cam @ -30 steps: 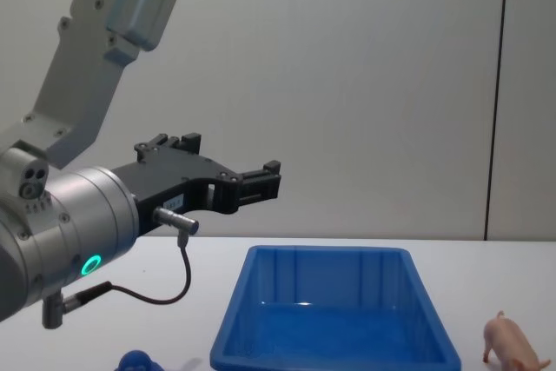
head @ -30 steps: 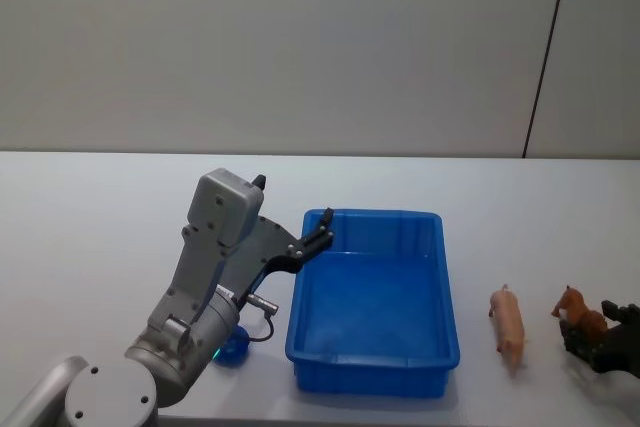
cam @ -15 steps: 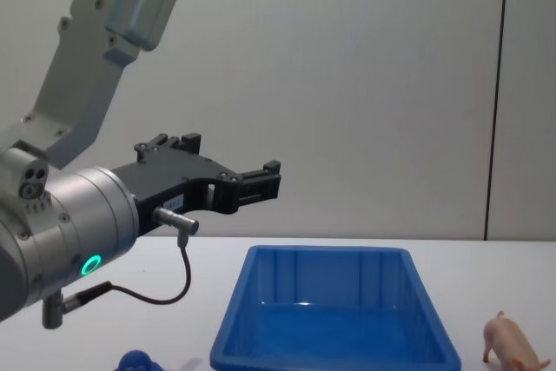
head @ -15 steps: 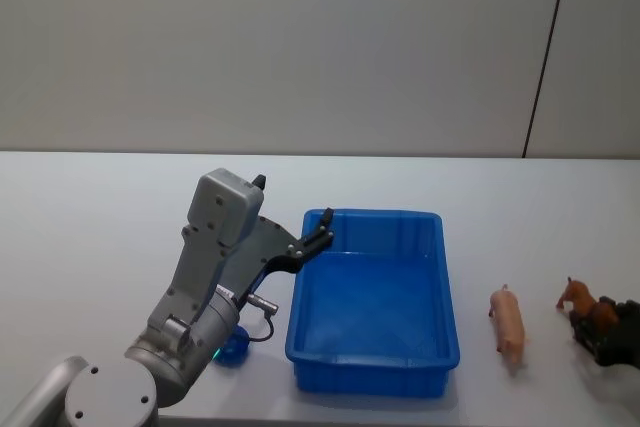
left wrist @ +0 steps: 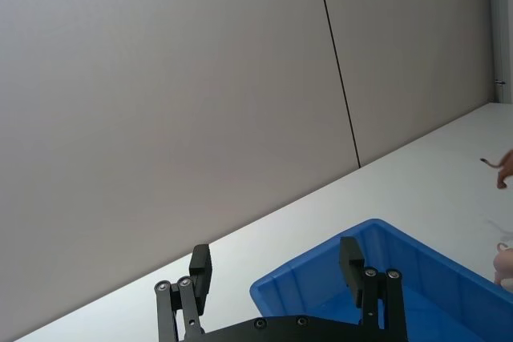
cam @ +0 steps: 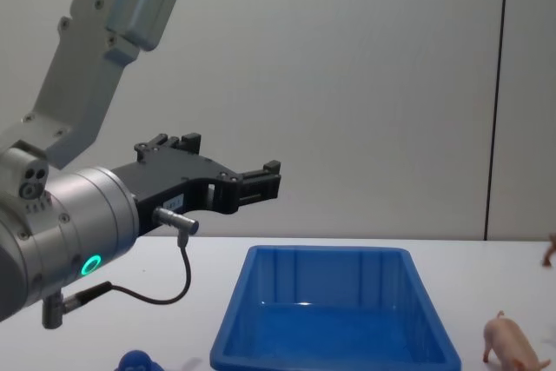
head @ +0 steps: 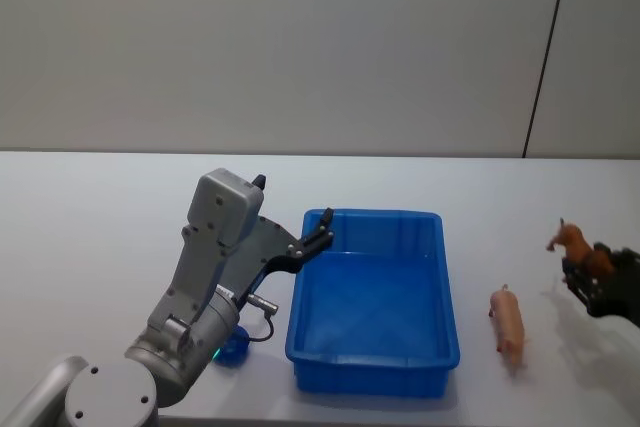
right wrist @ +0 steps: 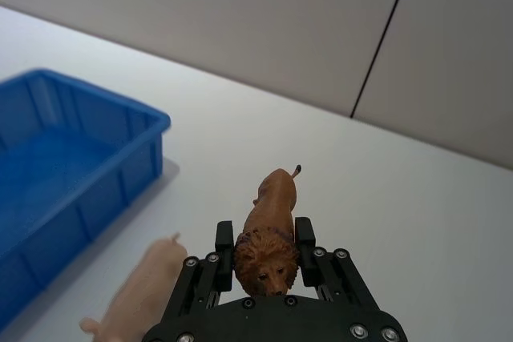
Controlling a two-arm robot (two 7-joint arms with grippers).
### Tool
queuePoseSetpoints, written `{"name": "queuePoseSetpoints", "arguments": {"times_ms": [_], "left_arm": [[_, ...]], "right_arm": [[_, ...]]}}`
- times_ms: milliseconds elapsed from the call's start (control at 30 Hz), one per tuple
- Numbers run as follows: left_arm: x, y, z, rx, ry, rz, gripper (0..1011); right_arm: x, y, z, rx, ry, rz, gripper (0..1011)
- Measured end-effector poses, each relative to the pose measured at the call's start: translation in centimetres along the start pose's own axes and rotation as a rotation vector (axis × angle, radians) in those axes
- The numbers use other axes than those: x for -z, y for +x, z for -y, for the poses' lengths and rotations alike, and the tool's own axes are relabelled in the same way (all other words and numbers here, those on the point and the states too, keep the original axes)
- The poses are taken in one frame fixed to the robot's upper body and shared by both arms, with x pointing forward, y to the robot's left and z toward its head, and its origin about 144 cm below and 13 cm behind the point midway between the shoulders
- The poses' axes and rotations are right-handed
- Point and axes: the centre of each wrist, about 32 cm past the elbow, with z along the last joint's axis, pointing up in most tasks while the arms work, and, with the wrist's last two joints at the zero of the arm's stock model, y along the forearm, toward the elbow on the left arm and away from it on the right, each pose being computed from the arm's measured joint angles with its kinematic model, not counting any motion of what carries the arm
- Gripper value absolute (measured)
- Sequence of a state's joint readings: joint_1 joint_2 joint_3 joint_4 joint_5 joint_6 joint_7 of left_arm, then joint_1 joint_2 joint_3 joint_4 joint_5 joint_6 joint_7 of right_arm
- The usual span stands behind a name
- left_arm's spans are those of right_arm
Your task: Pick up the two dolls from the table and place them into the box.
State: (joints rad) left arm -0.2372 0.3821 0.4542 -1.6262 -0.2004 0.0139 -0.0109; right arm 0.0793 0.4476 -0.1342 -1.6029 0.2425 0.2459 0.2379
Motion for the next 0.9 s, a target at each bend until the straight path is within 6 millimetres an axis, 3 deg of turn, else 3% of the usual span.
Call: {"name": "queuePoseSetpoints", "arguments": {"times_ms": [467, 900], "left_arm": [[0.0, 0.0, 0.0, 0.0, 0.0, 0.0, 1003], [0.0, 0.0, 0.0, 0.0, 0.0, 0.0, 1003]], "right_arm": [[-3.6, -2.3, -1.5, -0.135, 0.122, 0.006, 440], [-4.8, -5.5, -3.2, -0.242, 0.098, 0.013, 440]]}}
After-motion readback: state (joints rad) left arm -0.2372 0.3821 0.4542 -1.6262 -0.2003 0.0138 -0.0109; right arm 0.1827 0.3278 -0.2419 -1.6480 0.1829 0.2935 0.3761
